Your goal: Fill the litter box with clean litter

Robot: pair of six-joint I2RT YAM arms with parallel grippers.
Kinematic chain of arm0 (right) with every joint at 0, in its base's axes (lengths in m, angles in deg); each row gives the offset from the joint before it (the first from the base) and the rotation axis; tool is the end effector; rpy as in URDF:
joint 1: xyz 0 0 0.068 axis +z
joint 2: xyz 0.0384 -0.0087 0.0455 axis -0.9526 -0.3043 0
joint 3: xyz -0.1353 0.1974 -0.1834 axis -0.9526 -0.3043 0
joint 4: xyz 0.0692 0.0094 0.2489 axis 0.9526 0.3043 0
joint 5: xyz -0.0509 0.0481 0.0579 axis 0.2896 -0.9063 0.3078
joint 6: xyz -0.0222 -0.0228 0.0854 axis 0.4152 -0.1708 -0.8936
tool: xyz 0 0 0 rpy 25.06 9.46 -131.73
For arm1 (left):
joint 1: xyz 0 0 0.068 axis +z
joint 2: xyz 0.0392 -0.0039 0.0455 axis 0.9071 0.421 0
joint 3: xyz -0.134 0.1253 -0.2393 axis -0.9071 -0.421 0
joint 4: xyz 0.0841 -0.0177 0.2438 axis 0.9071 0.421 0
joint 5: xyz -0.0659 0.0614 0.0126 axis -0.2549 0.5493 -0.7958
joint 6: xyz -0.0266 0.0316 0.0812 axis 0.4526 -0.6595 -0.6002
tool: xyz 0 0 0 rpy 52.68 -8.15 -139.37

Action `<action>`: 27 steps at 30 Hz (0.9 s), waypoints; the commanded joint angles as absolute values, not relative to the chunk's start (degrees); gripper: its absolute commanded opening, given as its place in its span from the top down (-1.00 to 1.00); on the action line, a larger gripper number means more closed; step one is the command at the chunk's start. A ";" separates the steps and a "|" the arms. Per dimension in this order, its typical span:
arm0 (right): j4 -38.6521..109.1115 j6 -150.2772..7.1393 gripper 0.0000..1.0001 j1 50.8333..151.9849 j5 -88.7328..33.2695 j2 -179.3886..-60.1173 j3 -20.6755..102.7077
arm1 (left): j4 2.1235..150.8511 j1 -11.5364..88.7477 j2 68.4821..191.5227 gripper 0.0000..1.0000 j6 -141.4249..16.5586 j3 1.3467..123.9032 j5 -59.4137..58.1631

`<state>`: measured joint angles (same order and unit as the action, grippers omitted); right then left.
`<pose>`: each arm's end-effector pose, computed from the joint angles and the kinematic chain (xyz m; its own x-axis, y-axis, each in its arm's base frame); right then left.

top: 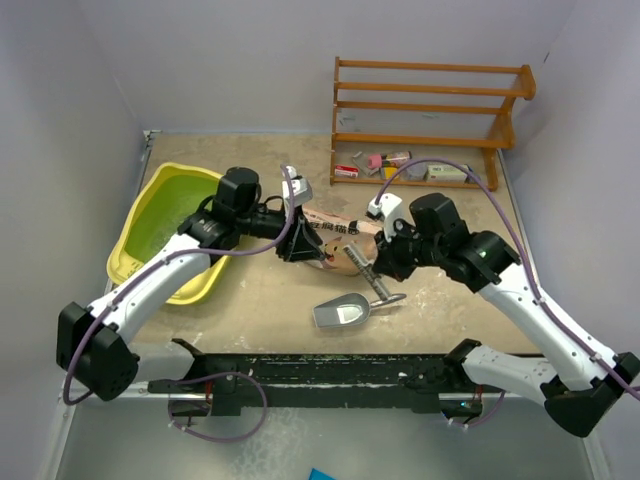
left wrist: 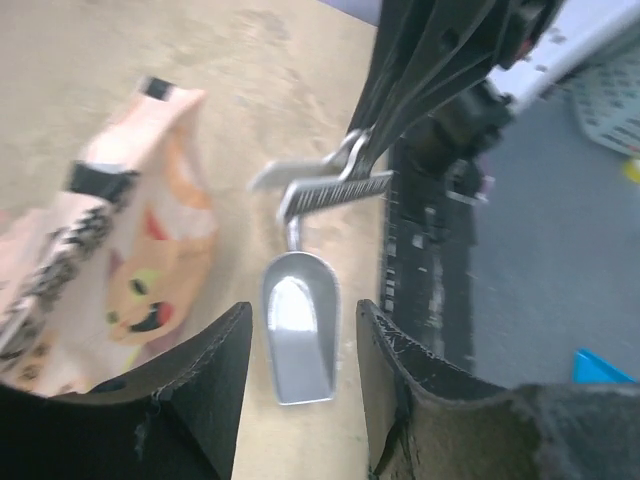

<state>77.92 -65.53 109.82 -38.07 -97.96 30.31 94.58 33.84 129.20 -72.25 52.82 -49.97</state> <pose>0.1630 0.1570 0.3567 -0.4947 -0.3639 -0.7892 -0.7667 0.6104 0.1992 0.2163 -0.2119 0.3482 -0.4323 0.2431 -0.8683 0.9011 0.0793 -0.4264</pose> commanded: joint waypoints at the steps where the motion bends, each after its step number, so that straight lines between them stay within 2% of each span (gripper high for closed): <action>1: 78.26 -54.18 1.00 109.78 -19.57 -96.00 37.04 | 88.88 33.82 122.82 0.03 -77.28 51.13 -32.42; 5: 75.64 -42.40 1.00 109.80 -15.59 -97.25 40.15 | 87.80 33.82 122.26 0.08 -85.95 51.13 -23.35; 13: 86.05 -20.24 1.00 109.81 -14.47 -115.87 54.22 | 87.08 33.82 132.86 0.05 -102.68 54.18 -18.71; 20: 90.73 -14.36 1.00 109.81 -16.00 -121.93 60.65 | 83.02 33.82 136.05 0.05 -107.36 51.77 -18.81; 27: 91.18 -14.90 1.00 109.80 -19.61 -120.38 56.87 | 80.24 33.82 138.52 0.12 -108.21 49.69 -19.45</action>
